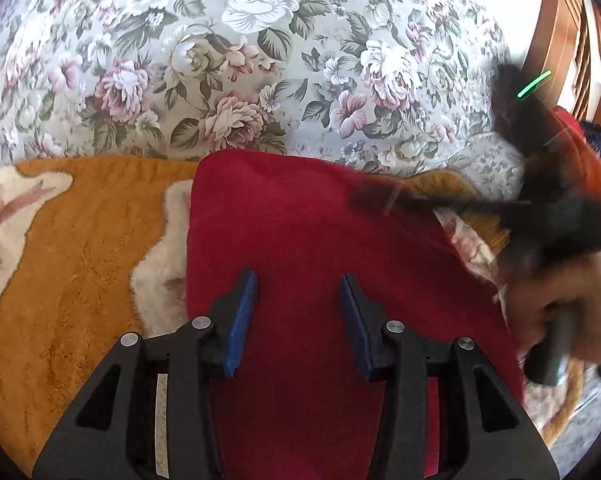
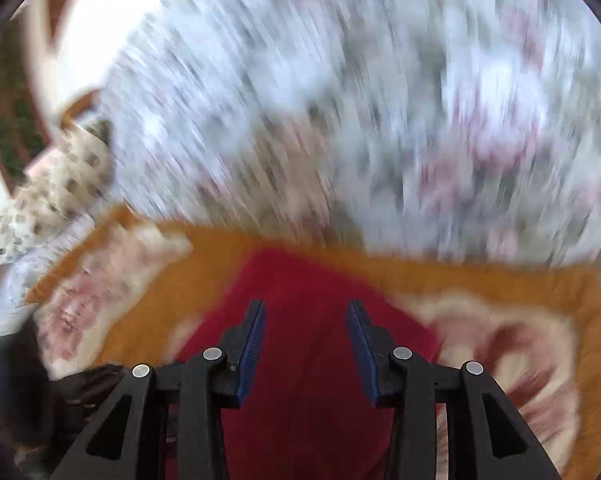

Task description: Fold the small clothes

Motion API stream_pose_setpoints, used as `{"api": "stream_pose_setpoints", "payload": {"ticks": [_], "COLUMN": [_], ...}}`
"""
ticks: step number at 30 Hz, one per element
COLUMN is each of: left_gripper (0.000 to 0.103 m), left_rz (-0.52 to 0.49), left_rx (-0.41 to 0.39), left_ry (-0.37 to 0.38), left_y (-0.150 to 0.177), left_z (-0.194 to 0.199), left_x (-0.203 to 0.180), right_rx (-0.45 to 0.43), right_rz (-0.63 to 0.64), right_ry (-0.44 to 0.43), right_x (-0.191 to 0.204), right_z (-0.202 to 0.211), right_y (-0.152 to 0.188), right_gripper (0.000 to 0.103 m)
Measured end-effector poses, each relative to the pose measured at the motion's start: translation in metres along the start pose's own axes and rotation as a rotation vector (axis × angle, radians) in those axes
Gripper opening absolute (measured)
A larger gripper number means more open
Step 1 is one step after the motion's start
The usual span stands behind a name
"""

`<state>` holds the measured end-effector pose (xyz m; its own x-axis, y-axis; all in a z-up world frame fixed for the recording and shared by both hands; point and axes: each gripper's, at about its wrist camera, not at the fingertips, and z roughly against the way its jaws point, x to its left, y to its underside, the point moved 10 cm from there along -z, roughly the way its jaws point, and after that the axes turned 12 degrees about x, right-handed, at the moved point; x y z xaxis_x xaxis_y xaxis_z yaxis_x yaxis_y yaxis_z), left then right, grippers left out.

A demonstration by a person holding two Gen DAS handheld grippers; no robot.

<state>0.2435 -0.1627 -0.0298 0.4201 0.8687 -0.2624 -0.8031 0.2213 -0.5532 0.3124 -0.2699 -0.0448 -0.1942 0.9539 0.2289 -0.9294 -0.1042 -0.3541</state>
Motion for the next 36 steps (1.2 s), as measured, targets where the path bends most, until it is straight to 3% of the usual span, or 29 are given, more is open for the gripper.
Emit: {"api": "stream_pose_setpoints", "payload": {"ticks": [2, 5, 6, 7, 8, 10, 11, 13, 15, 17, 21, 23, 24, 25, 26, 28, 30, 36], "left_gripper": [0.043, 0.044, 0.053, 0.066, 0.069, 0.07, 0.07, 0.07, 0.071, 0.075, 0.077, 0.077, 0.075, 0.062, 0.058, 0.047, 0.042, 0.041], "left_rz": [0.007, 0.064, 0.086, 0.113, 0.14, 0.214, 0.251, 0.32, 0.332, 0.291, 0.325, 0.373, 0.383, 0.38, 0.369, 0.347, 0.341, 0.288], "left_rx": [0.034, 0.062, 0.062, 0.055, 0.045, 0.046, 0.068, 0.141, 0.189, 0.168, 0.162, 0.145, 0.142, 0.146, 0.152, 0.14, 0.13, 0.017], "left_ry": [0.036, 0.114, 0.121, 0.134, 0.149, 0.201, 0.25, 0.37, 0.402, 0.393, 0.431, 0.457, 0.453, 0.425, 0.395, 0.371, 0.355, 0.246], "left_y": [-0.003, -0.012, -0.013, -0.015, -0.016, -0.013, -0.009, 0.004, 0.017, 0.018, 0.011, 0.007, 0.006, 0.007, 0.01, 0.012, 0.012, -0.005], "left_z": [0.006, 0.022, 0.026, 0.03, 0.033, 0.031, 0.026, 0.011, -0.001, 0.001, -0.004, -0.005, -0.006, -0.008, -0.008, -0.004, 0.003, 0.055], "left_x": [0.003, 0.015, 0.02, 0.028, 0.035, 0.049, 0.051, 0.048, 0.042, 0.036, 0.038, 0.044, 0.046, 0.047, 0.048, 0.047, 0.047, 0.072], "right_rx": [-0.095, -0.113, -0.147, -0.187, -0.221, -0.267, -0.28, -0.26, -0.209, -0.181, -0.202, -0.184, -0.174, -0.17, -0.187, -0.201, -0.228, -0.284], "right_rz": [-0.011, -0.071, -0.078, -0.097, -0.125, -0.206, -0.252, -0.315, -0.362, -0.418, -0.385, -0.342, -0.307, -0.278, -0.273, -0.26, -0.245, -0.185], "right_ry": [-0.032, -0.115, -0.135, -0.145, -0.169, -0.249, -0.298, -0.351, -0.37, -0.487, -0.584, -0.582, -0.53, -0.477, -0.471, -0.446, -0.424, -0.501], "right_x": [0.001, -0.002, -0.005, -0.012, -0.018, -0.029, -0.034, -0.042, -0.045, -0.044, -0.031, -0.023, -0.021, -0.019, -0.017, -0.012, -0.008, 0.04], "right_z": [0.016, 0.046, 0.058, 0.071, 0.08, 0.09, 0.09, 0.078, 0.059, 0.046, 0.045, 0.04, 0.034, 0.029, 0.031, 0.037, 0.044, 0.066], "right_y": [-0.005, 0.008, 0.015, 0.026, 0.038, 0.061, 0.073, 0.09, 0.096, 0.101, 0.088, 0.085, 0.086, 0.088, 0.089, 0.092, 0.092, 0.057], "right_gripper": [0.04, 0.04, 0.041, 0.044, 0.047, 0.066, 0.067, 0.067, 0.067, 0.068, 0.072, 0.072, 0.065, 0.059, 0.058, 0.049, 0.043, 0.039]}}
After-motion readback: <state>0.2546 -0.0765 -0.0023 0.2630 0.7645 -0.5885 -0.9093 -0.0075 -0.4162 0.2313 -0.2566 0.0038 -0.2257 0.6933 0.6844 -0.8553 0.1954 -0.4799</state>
